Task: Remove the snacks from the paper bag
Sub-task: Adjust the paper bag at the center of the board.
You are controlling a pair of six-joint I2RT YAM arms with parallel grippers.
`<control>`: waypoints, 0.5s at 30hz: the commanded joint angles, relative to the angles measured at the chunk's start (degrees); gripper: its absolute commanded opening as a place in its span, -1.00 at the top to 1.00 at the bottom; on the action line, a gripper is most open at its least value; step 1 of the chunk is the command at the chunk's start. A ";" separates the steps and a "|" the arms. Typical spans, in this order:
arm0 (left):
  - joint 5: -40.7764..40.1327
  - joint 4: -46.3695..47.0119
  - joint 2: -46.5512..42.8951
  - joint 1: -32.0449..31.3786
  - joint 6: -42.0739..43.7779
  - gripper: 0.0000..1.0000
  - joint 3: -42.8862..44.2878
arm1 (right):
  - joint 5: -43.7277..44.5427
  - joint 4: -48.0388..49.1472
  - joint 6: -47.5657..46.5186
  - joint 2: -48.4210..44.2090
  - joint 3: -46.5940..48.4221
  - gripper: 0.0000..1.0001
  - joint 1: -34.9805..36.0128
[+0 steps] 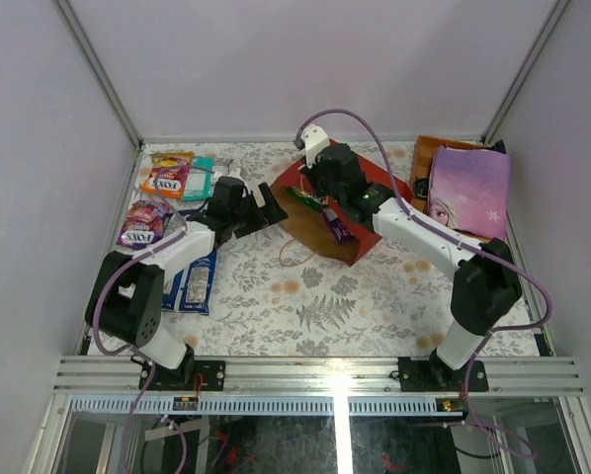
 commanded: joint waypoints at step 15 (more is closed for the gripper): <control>8.80 7.94 26.81 -1.28 -5.91 -0.99 28.67 | 14.51 5.47 16.59 -3.60 6.71 1.00 -3.25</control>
